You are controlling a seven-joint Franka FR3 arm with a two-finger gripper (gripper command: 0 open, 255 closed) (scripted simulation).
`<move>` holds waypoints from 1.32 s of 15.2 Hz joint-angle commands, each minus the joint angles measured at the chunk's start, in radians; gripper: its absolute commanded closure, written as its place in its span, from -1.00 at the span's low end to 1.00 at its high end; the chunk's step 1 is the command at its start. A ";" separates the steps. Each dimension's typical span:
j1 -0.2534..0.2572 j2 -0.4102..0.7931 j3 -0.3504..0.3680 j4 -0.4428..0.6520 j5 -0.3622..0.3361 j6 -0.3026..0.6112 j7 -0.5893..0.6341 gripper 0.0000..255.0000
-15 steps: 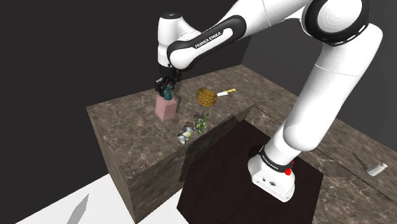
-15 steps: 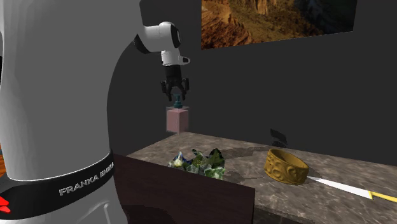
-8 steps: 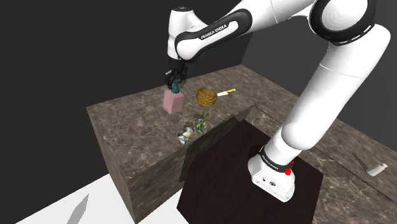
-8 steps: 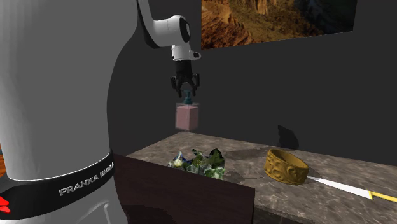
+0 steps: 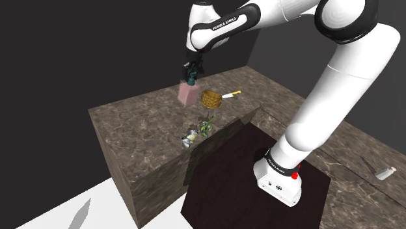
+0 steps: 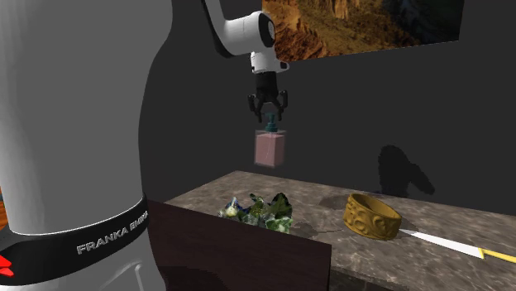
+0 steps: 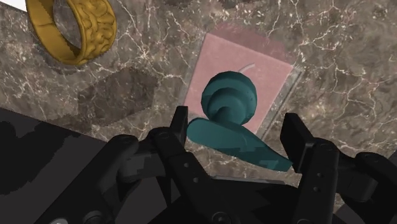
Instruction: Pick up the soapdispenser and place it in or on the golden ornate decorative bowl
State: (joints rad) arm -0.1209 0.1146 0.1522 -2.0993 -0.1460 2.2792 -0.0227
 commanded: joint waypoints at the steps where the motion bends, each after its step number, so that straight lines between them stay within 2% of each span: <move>1: -0.027 -0.002 -0.019 0.009 0.009 -0.006 -0.054 1.00; 11: -0.153 0.074 -0.107 0.164 0.046 -0.065 -0.296 1.00; 20: -0.265 0.216 -0.164 0.412 0.086 -0.158 -0.491 1.00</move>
State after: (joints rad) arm -0.3734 0.3143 -0.0069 -1.7224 -0.0647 2.1381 -0.4920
